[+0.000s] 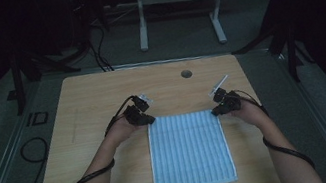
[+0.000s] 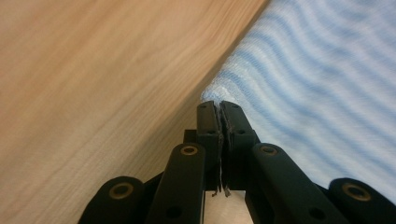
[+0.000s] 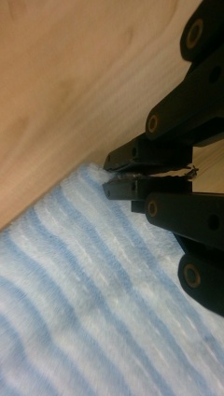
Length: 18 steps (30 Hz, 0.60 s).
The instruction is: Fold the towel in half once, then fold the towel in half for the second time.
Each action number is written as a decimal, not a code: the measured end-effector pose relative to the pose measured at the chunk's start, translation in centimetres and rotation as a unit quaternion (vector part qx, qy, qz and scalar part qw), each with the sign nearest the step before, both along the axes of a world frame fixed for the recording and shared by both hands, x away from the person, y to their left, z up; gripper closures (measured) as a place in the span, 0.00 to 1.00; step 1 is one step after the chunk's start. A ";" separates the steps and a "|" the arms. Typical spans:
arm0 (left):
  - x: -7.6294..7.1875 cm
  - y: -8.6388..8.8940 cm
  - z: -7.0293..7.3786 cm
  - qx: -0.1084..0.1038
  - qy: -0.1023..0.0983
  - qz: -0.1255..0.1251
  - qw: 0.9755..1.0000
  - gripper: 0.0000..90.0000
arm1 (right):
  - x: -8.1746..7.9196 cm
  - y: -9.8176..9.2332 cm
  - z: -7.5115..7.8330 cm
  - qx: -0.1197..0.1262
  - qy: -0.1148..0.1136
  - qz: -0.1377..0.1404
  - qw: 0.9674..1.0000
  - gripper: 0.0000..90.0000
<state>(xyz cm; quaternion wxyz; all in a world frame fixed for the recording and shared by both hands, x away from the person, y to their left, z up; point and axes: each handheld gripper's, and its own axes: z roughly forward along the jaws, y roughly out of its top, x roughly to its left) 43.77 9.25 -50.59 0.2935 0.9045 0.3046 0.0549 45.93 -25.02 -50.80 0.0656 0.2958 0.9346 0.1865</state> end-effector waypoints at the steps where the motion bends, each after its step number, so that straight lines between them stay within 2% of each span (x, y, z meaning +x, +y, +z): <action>1: -0.2 0.2 0.5 -0.005 -0.004 0.000 1.000 0.96 | -0.2 -0.2 0.6 0.007 -0.007 0.003 1.000 0.95; 2: -0.5 0.4 1.0 -0.011 -0.004 -0.002 1.000 0.96 | -0.4 -0.3 1.1 0.011 -0.013 0.004 1.000 0.95; 6: -1.8 0.8 2.5 -0.015 -0.029 -0.010 0.999 0.96 | -1.6 -0.6 3.1 0.027 -0.033 0.016 0.999 0.95; 8: -2.4 1.1 3.0 -0.021 -0.028 -0.017 0.999 0.96 | -2.5 -0.8 4.0 0.030 -0.045 0.025 0.998 0.95; 9: -3.0 1.2 3.2 -0.020 -0.036 -0.017 0.999 0.96 | -3.0 -0.8 4.4 0.032 -0.051 0.029 0.998 0.95; 11: -4.1 1.4 3.5 -0.028 -0.037 -0.026 0.999 0.96 | -4.4 -1.0 5.2 0.039 -0.064 0.036 0.997 0.96; 12: -4.8 1.5 3.7 -0.028 -0.046 -0.025 0.998 0.96 | -5.1 -1.2 5.4 0.041 -0.066 0.036 0.996 0.96; 14: -5.9 1.6 3.8 -0.043 -0.038 -0.032 0.998 0.96 | -6.7 -1.4 5.5 0.043 -0.073 0.035 0.996 0.96; 15: -7.0 1.6 3.8 -0.040 -0.048 -0.039 0.997 0.96 | -7.4 -1.4 5.5 0.040 -0.074 0.036 0.996 0.96; 16: -7.7 1.5 3.8 -0.043 -0.043 -0.044 0.997 0.96 | -8.5 -1.5 5.4 0.034 -0.080 0.047 0.995 0.96; 17: -8.2 1.5 3.8 -0.040 -0.043 -0.048 0.997 0.96 | -9.5 -1.7 5.4 0.038 -0.085 0.047 0.995 0.96; 18: -9.2 1.4 3.9 -0.036 -0.053 -0.048 0.997 0.96 | -10.2 -1.8 5.4 0.044 -0.087 0.047 0.994 0.96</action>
